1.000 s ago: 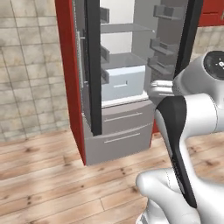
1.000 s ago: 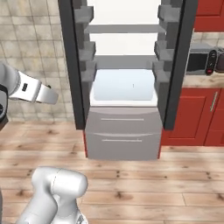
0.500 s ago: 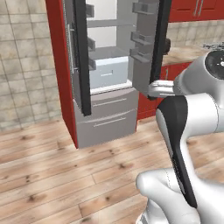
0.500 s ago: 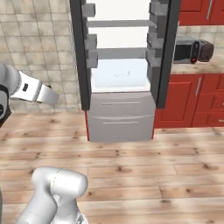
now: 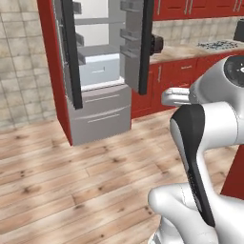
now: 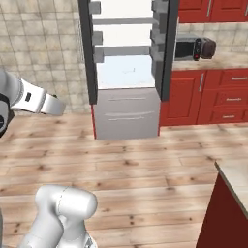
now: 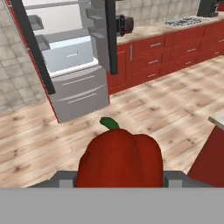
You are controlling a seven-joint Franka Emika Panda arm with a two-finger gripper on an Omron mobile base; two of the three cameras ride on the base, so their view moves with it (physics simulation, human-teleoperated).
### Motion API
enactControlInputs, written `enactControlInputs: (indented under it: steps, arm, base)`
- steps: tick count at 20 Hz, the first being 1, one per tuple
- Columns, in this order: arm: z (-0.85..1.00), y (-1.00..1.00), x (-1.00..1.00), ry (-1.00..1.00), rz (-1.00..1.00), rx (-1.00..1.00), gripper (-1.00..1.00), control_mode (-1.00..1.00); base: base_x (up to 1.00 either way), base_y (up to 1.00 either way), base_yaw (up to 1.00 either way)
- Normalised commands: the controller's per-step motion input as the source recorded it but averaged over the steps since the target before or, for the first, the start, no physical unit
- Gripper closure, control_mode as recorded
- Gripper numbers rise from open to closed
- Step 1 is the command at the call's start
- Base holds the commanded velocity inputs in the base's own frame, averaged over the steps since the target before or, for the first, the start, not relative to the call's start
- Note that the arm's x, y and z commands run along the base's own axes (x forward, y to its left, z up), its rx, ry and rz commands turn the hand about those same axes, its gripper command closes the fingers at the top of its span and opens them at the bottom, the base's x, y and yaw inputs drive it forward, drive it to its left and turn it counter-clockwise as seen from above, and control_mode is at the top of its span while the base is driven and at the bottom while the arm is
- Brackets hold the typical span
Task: Gather the bell pepper and cucumber from the fridge and place them on a tray on the dining counter. Then gather the chicken drumstick and steak from the fridge and place them on the other tray.
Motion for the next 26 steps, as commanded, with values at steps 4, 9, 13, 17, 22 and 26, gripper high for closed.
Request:
enactControlInputs:
  steps: [4, 9, 13, 17, 22, 26]
  arm:
    - [0.0, 0.0, 0.0, 0.0, 0.0, 0.0, 1.0, 1.0]
    - [0.0, 0.0, 0.0, 0.0, 0.0, 0.0, 1.0, 1.0]
    - [0.0, 0.0, 0.0, 0.0, 0.0, 0.0, 1.0, 1.0]
    - [0.0, 0.0, 0.0, 0.0, 0.0, 0.0, 1.0, 1.0]
    - [0.0, 0.0, 0.0, 0.0, 0.0, 0.0, 1.0, 1.0]
    - [0.0, 0.0, 0.0, 0.0, 0.0, 0.0, 1.0, 1.0]
  base:
    - [-1.0, -0.13, -0.15]
    - [-1.0, -0.47, -0.11]
    - [-1.0, -0.72, -0.06]
    - [-1.0, -0.94, -0.01]
    - [-0.98, -0.99, 0.0]
    - [-0.9, -1.0, 0.0]
